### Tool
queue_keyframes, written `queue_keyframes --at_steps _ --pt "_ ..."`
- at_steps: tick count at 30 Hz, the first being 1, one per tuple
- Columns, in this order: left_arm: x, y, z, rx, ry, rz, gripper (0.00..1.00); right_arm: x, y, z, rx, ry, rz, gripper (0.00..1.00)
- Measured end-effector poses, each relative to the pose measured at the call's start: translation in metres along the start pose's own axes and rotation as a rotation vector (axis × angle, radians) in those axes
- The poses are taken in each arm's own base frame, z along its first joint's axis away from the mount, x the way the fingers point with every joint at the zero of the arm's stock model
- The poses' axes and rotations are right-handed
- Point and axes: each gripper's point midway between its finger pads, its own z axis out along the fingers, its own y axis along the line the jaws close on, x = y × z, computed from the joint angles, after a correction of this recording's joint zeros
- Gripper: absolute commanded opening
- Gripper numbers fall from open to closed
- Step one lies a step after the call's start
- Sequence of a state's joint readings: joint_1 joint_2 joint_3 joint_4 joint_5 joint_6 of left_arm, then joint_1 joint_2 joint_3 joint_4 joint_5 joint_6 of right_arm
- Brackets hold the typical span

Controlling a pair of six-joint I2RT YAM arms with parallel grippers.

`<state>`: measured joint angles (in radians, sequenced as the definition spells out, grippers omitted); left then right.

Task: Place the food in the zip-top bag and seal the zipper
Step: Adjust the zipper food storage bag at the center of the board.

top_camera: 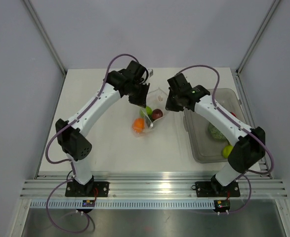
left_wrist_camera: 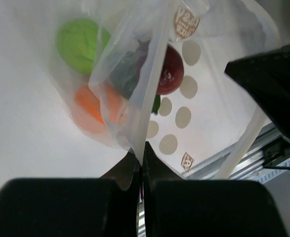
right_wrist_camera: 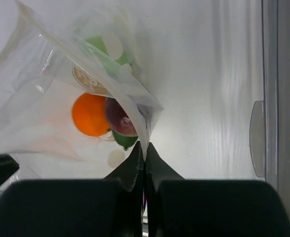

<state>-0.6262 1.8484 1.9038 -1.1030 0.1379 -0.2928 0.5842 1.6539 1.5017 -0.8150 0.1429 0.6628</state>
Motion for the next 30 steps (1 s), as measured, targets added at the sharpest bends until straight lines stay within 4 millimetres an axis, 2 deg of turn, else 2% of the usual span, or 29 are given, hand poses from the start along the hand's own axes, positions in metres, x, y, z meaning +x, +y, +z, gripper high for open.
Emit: queue_keyframes --at_steps 2,5,6,7,9,10,12,13,15,16,17,19,22,26,28,30 --pt "-0.024 -0.009 -0.039 0.030 -0.125 0.007 0.00 -0.017 0.012 -0.034 -0.080 -0.069 0.008 0.02" --pt "-0.043 -0.019 -0.095 0.076 -0.293 0.013 0.00 -0.039 0.025 -0.080 -0.183 -0.172 0.023 0.01" --pt "-0.046 -0.022 -0.109 0.091 -0.332 0.011 0.00 -0.042 0.026 -0.088 -0.198 -0.190 0.026 0.01" --pt "-0.047 -0.024 -0.115 0.110 -0.358 0.011 0.00 -0.042 0.026 -0.088 -0.201 -0.193 0.027 0.01" --pt "-0.044 -0.027 -0.110 0.132 -0.354 0.004 0.00 -0.035 0.021 -0.075 -0.178 -0.172 0.025 0.01" --pt "-0.041 -0.026 -0.099 0.135 -0.330 -0.001 0.00 -0.027 0.015 -0.061 -0.148 -0.143 0.021 0.03" --pt "-0.033 -0.021 -0.062 0.128 -0.248 -0.018 0.00 -0.003 -0.001 -0.022 -0.058 -0.058 0.010 0.06" --pt "-0.026 -0.018 -0.039 0.120 -0.188 -0.028 0.00 0.014 -0.012 0.000 -0.005 0.002 0.001 0.17" --pt "-0.008 -0.010 0.001 0.105 -0.074 -0.048 0.00 0.039 -0.029 0.024 0.069 0.086 -0.006 0.41" --pt "0.002 -0.007 0.017 0.101 -0.023 -0.059 0.00 0.049 -0.036 0.031 0.097 0.120 -0.010 0.49" --pt "0.011 -0.004 0.029 0.096 0.018 -0.069 0.00 0.056 -0.042 0.033 0.115 0.141 -0.015 0.65" --pt "0.022 -0.001 0.033 0.090 0.054 -0.080 0.00 0.056 -0.043 0.026 0.115 0.140 -0.018 0.73" --pt "0.014 -0.006 0.021 0.104 0.021 -0.073 0.00 0.040 -0.035 0.003 0.069 0.084 -0.024 0.78" --pt "0.004 -0.012 0.003 0.125 -0.035 -0.068 0.00 0.004 -0.023 -0.051 -0.029 -0.056 -0.005 0.80" --pt "0.002 -0.014 -0.004 0.132 -0.053 -0.068 0.00 -0.013 -0.031 -0.077 -0.046 -0.126 0.026 0.83" --pt "0.000 -0.016 -0.006 0.137 -0.062 -0.070 0.00 -0.032 -0.058 -0.100 -0.019 -0.197 0.093 0.85"
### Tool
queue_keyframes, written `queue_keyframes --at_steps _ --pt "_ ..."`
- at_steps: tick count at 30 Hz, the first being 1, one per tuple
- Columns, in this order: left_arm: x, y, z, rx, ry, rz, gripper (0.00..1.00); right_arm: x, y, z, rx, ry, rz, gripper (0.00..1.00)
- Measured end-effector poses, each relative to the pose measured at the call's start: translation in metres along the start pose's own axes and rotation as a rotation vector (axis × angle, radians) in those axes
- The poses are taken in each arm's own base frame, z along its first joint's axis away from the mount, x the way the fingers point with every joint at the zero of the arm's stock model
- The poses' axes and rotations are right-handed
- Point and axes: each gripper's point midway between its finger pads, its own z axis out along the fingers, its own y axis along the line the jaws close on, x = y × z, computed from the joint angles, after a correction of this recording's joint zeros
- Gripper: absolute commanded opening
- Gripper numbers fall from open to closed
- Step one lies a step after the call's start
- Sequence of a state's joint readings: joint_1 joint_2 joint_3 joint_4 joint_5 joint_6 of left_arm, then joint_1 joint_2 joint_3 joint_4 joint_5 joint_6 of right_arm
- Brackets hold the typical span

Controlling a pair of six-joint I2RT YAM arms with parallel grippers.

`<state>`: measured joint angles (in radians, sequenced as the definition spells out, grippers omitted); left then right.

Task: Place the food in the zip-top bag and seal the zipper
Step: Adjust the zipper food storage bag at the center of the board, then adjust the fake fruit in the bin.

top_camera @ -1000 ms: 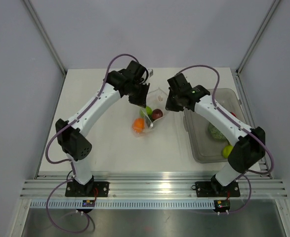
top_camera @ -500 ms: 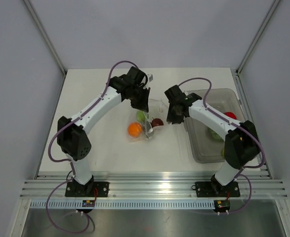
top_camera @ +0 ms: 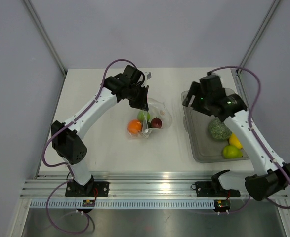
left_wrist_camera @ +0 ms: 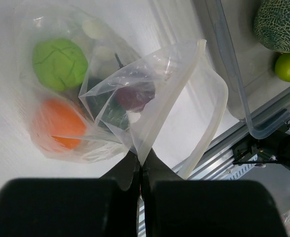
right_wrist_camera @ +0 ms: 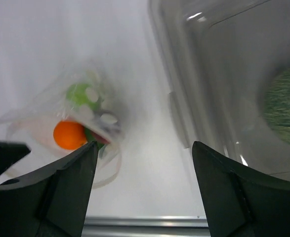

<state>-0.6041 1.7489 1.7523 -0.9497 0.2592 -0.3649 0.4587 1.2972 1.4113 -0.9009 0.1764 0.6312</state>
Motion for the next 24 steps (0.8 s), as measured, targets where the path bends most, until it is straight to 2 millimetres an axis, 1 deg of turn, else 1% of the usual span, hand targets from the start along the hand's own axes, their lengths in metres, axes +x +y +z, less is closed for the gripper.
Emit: queue_keyframes --at_steps 1,2,3,4,5,7,9,11,12,14,16,18,20,22,24 --pt "0.000 0.000 0.000 0.002 -0.001 -0.001 0.00 -0.013 -0.019 -0.007 0.033 -0.036 0.045 0.89" --pt "0.000 -0.001 0.000 0.003 -0.001 -0.002 0.00 -0.025 -0.042 -0.012 0.086 -0.076 0.095 0.93" --pt "0.000 -0.001 0.000 0.005 0.000 -0.002 0.00 -0.033 -0.066 -0.015 0.147 -0.105 0.140 0.97" --pt "0.000 -0.001 0.000 0.006 0.000 -0.003 0.00 -0.037 -0.093 -0.019 0.216 -0.127 0.191 0.99" --pt "0.000 -0.001 0.000 0.007 0.000 -0.002 0.00 -0.036 -0.119 -0.021 0.292 -0.134 0.236 0.99" --pt "0.000 -0.002 0.000 0.010 -0.001 -0.002 0.00 -0.026 -0.159 -0.019 0.399 -0.114 0.307 0.99" --pt "0.000 -0.002 0.001 0.014 -0.001 -0.001 0.00 -0.009 -0.190 -0.011 0.467 -0.067 0.377 0.99" --pt "0.001 -0.002 0.002 0.015 0.002 -0.002 0.00 0.008 -0.213 -0.005 0.530 -0.021 0.426 0.99" --pt "0.001 -0.002 0.002 0.015 0.003 -0.002 0.00 0.017 -0.221 -0.002 0.554 0.005 0.440 0.99" --pt "0.002 -0.001 0.003 0.016 0.005 -0.002 0.00 0.031 -0.226 0.007 0.570 0.053 0.448 0.99" --pt "0.003 -0.001 0.003 0.016 0.006 -0.002 0.00 0.040 -0.228 0.014 0.569 0.078 0.453 1.00" --pt "0.003 -0.002 0.002 0.022 0.005 0.000 0.00 0.047 -0.224 0.023 0.534 0.109 0.465 0.98" --pt "0.002 -0.004 0.002 0.029 0.003 0.001 0.00 0.048 -0.213 0.037 0.460 0.128 0.478 0.96" --pt "0.002 -0.005 0.002 0.034 0.002 0.001 0.00 0.044 -0.197 0.049 0.361 0.146 0.489 0.95" --pt "0.001 -0.005 0.002 0.037 0.001 0.001 0.00 0.035 -0.177 0.058 0.235 0.144 0.488 0.95"
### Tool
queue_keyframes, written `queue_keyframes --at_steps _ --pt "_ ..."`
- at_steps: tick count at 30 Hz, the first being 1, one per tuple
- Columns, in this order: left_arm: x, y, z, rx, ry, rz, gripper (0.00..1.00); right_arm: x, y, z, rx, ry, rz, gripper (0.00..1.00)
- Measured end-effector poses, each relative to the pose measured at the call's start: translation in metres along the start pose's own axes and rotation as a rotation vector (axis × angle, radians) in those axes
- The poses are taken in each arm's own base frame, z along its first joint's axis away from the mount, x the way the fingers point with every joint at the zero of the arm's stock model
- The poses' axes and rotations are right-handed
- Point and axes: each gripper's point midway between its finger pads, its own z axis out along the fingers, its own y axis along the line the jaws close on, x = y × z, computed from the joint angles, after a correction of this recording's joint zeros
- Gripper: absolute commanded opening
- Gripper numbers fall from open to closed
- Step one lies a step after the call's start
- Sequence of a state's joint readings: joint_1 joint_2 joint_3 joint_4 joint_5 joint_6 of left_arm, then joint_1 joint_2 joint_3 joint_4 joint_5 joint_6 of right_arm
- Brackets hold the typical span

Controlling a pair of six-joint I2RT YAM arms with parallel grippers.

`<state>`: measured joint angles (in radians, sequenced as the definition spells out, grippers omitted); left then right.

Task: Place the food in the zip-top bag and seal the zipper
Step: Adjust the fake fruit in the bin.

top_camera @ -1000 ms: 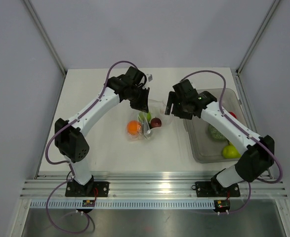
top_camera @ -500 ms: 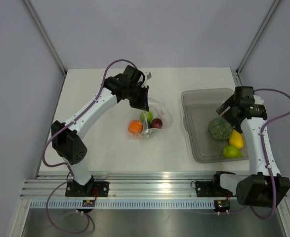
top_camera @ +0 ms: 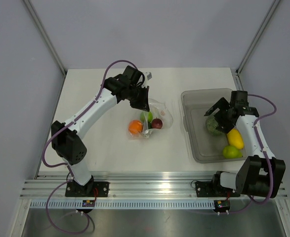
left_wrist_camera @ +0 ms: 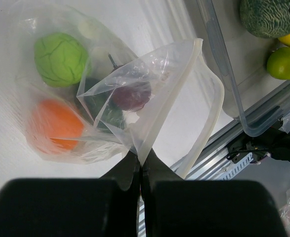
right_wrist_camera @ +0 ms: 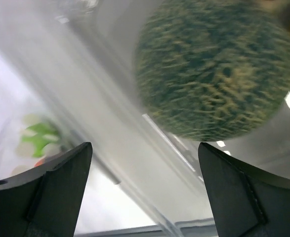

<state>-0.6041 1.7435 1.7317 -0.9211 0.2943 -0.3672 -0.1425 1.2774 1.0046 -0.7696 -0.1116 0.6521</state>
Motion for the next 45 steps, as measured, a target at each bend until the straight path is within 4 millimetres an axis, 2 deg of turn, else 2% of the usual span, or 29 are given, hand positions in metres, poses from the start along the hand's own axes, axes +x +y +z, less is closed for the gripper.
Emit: queue_keyframes --at_steps 2,4,7,9,12,17,20,23,26,30,33,36,40,42,45 --pt "-0.001 -0.001 0.000 0.005 -0.003 0.001 0.00 -0.001 0.025 -0.004 -0.120 0.012 -0.033 0.96" --pt "-0.001 -0.002 0.000 0.011 -0.004 0.000 0.00 -0.004 0.040 -0.011 -0.181 0.011 -0.068 0.98" --pt "-0.002 -0.004 0.000 0.019 -0.006 -0.003 0.00 -0.017 0.048 -0.026 -0.204 -0.058 -0.112 1.00" --pt "-0.002 -0.005 0.001 0.023 -0.009 -0.001 0.00 -0.031 0.043 -0.036 -0.163 -0.139 -0.117 0.99" --pt "-0.001 -0.007 0.002 0.026 -0.006 0.000 0.00 -0.047 0.020 -0.042 -0.047 -0.218 -0.086 0.99" --pt "0.000 -0.007 0.003 0.027 -0.004 0.002 0.00 -0.053 -0.024 -0.023 0.146 -0.206 -0.028 0.99" --pt "0.001 -0.006 0.005 0.026 -0.003 0.001 0.00 -0.040 -0.027 -0.006 0.137 -0.132 -0.035 0.99" --pt "0.004 -0.005 0.007 0.025 0.005 -0.004 0.00 -0.026 -0.017 0.006 0.087 -0.055 -0.053 0.99" --pt "0.003 -0.007 0.007 0.032 0.004 -0.007 0.00 -0.013 0.014 0.007 -0.039 -0.012 -0.091 0.99" --pt "0.005 -0.010 0.008 0.035 0.008 -0.004 0.00 -0.006 0.059 -0.006 -0.259 0.021 -0.122 1.00" --pt "0.006 -0.012 0.008 0.037 0.010 -0.002 0.00 -0.014 0.068 -0.020 -0.297 -0.026 -0.136 0.99" --pt "0.007 -0.013 0.009 0.038 0.013 0.000 0.00 -0.030 0.058 -0.028 -0.241 -0.110 -0.120 0.99" --pt "0.009 -0.015 0.009 0.039 0.016 0.003 0.00 -0.050 0.021 -0.025 -0.102 -0.178 -0.039 1.00" --pt "0.009 -0.015 0.009 0.039 0.018 0.004 0.00 -0.053 -0.002 -0.018 -0.038 -0.186 0.010 1.00" --pt "0.010 -0.017 0.009 0.042 0.020 0.007 0.00 -0.047 -0.027 -0.004 0.018 -0.167 0.055 0.99"
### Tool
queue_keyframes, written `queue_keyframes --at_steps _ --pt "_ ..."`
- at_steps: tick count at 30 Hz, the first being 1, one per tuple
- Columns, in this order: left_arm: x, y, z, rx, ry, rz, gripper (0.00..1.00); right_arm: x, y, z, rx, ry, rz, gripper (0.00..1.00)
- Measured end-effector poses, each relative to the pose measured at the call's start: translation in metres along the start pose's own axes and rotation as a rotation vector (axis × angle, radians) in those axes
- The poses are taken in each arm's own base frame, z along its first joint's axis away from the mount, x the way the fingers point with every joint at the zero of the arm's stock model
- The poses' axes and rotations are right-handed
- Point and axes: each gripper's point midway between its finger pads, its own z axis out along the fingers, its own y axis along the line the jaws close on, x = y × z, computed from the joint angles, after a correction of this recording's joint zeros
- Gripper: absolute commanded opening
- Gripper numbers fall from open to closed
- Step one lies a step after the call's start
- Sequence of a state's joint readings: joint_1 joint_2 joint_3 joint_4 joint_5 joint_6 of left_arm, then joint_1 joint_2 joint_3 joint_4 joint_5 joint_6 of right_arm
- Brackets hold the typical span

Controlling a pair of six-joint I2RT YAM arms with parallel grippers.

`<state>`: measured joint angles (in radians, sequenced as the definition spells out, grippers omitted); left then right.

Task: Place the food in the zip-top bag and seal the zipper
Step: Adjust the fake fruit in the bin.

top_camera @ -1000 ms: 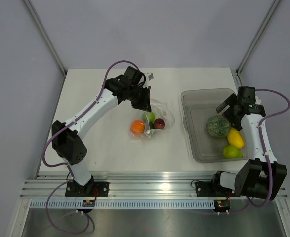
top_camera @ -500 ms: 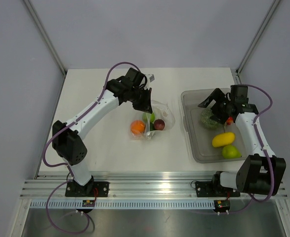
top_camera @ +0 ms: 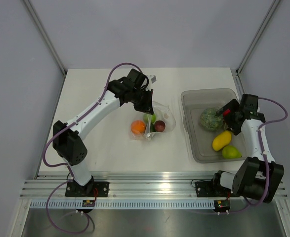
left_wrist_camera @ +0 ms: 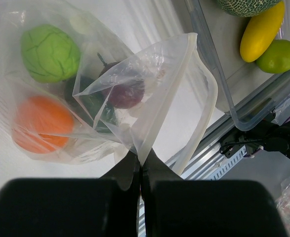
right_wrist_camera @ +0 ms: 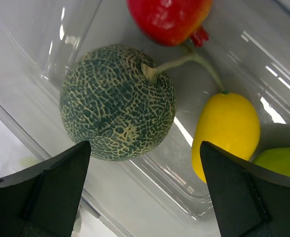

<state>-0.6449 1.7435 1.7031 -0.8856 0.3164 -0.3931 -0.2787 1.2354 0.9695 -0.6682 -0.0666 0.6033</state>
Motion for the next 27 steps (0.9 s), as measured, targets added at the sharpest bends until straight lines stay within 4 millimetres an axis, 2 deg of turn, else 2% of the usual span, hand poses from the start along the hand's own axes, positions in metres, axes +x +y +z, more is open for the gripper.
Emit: queue_keyframes --at_steps 3,6,11,13,15,17,19,20,21,23,27 --pt "0.002 -0.003 0.001 0.003 0.004 0.006 0.00 0.011 0.000 0.011 -0.028 0.036 0.000 0.98" --pt "0.003 -0.007 0.000 0.007 0.008 0.013 0.00 0.014 0.016 0.023 -0.092 0.067 -0.013 0.98" --pt "0.002 -0.014 -0.001 0.018 0.002 0.027 0.00 0.032 0.060 0.036 -0.211 0.164 -0.118 0.97" --pt "0.001 -0.015 -0.001 0.020 0.001 0.028 0.00 0.041 0.081 0.032 -0.283 0.189 -0.181 0.98" --pt "0.000 -0.016 0.000 0.021 0.003 0.030 0.00 0.043 0.091 0.027 -0.318 0.182 -0.220 0.97" --pt "0.000 -0.016 0.001 0.019 0.005 0.029 0.00 0.034 0.089 0.024 -0.315 0.151 -0.216 0.92" --pt "0.000 -0.016 0.001 0.018 0.006 0.029 0.00 0.022 0.082 0.021 -0.303 0.115 -0.185 0.81" --pt "0.000 -0.015 0.001 0.018 0.007 0.028 0.00 0.013 0.076 0.021 -0.290 0.094 -0.154 0.76" --pt "0.000 -0.016 0.001 0.018 0.008 0.028 0.00 0.007 0.068 0.021 -0.272 0.077 -0.119 0.67" --pt "-0.001 -0.016 0.002 0.017 0.008 0.028 0.00 -0.003 0.052 0.024 -0.223 0.053 -0.045 0.60" --pt "0.000 -0.015 0.003 0.014 0.015 0.026 0.00 0.002 0.033 0.032 -0.151 0.065 0.041 0.57"
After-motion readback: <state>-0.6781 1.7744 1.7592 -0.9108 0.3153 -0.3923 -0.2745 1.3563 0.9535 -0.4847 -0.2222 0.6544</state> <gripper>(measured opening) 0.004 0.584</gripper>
